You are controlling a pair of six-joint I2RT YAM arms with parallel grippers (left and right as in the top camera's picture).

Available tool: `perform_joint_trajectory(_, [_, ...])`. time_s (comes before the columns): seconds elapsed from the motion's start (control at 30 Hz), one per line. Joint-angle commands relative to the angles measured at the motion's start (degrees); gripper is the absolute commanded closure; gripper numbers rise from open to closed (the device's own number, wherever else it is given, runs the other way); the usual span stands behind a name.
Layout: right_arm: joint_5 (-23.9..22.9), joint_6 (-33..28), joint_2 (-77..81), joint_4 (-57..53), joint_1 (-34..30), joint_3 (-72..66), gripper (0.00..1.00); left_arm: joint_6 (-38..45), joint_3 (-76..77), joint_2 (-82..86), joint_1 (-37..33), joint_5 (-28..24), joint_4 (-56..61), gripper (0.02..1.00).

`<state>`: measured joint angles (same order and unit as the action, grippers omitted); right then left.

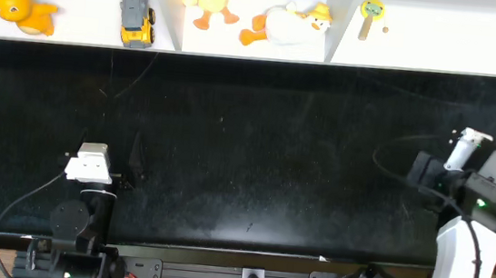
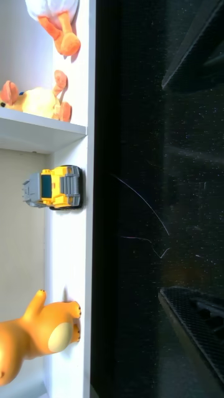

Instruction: Store Toys

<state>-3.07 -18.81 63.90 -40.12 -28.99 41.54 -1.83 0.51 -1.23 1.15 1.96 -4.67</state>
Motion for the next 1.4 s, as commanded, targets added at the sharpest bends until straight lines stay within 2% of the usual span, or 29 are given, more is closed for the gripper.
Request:
perform_joint_trajectory(0.03, [5.20, -22.97, 3.15, 0.11, -6.82, 2.95, 0.001, -1.25, -0.02, 0.72, 0.26, -0.39, -0.17, 0.020])
perform_joint_trajectory(0.2, [8.02, -27.98, 7.65, 0.57, -11.45, 5.42, 0.003, -1.25, -0.02, 0.72, 0.26, -0.39, -0.17, 0.020])
perform_joint_trajectory(0.57, [7.72, -28.17, 14.56, 1.60, -17.29, 9.55, 0.005, -1.25, -0.02, 0.72, 0.26, -0.39, -0.17, 0.020])
perform_joint_trajectory(1.0, [8.09, -27.89, 22.86, 4.85, -17.55, 9.55, 0.086, -1.25, -0.02, 0.72, 0.26, -0.39, -0.17, 0.020])
perform_joint_trajectory(1.23, [11.85, -25.51, 22.99, 7.45, -17.53, 9.55, 0.086, -1.25, -0.02, 0.74, 0.26, -0.39, -0.17, 0.023])
perform_joint_trajectory(1.4, [12.46, -23.41, 22.99, 7.37, -17.53, 9.53, 0.159, -1.25, -0.02, 0.72, 0.26, -0.39, -0.17, 0.020])
